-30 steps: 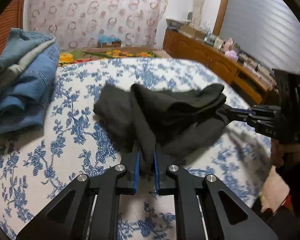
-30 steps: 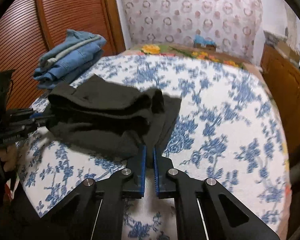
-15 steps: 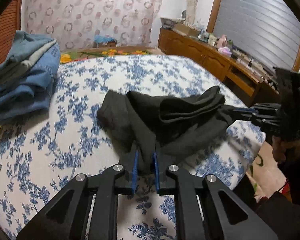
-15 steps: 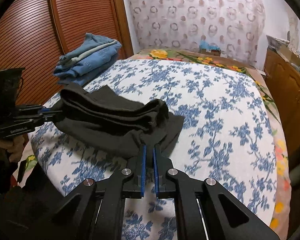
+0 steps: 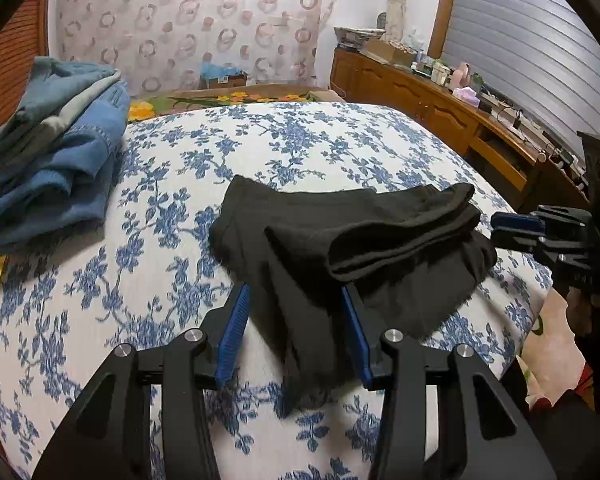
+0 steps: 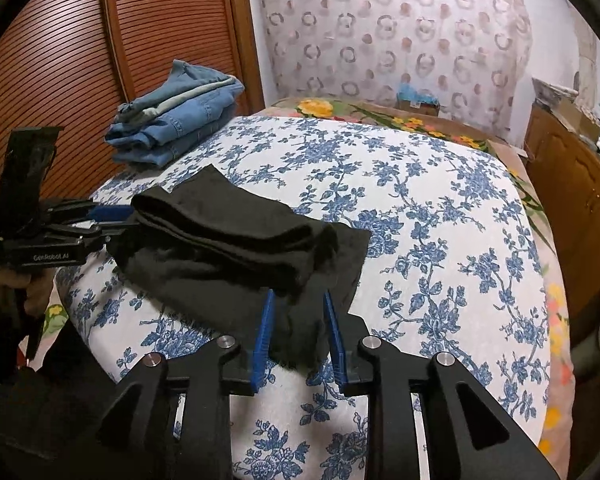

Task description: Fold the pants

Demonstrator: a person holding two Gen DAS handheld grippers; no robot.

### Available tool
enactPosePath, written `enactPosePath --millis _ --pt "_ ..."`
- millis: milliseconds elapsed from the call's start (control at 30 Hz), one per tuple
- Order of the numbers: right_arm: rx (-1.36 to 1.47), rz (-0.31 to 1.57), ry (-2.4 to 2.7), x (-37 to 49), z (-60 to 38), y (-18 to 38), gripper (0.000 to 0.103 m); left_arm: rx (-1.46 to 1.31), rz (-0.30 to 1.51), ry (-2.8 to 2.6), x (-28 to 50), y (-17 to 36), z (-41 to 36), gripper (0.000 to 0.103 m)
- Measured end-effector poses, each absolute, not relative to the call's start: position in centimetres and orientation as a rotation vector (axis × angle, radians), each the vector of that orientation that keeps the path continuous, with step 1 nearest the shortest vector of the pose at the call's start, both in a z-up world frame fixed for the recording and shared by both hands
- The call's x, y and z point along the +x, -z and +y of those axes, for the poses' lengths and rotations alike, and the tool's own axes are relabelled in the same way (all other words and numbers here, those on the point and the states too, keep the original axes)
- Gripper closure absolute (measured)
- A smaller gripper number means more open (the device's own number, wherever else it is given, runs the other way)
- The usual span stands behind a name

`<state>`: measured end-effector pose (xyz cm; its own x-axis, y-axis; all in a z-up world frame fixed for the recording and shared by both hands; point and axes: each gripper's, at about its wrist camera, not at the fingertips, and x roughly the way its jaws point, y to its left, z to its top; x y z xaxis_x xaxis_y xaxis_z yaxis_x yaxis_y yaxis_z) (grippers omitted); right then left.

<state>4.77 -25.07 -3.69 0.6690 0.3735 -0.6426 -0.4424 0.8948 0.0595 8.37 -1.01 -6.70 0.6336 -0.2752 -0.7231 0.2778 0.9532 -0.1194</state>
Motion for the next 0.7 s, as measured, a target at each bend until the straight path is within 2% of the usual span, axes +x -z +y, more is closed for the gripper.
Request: enactPosePath --millis 700 --pt "-0.201 0.739 -0.406 12.9 -22.3 4.9 0.076 0.033 0.86 0.27 14.2 7.5 -1.3 0.056"
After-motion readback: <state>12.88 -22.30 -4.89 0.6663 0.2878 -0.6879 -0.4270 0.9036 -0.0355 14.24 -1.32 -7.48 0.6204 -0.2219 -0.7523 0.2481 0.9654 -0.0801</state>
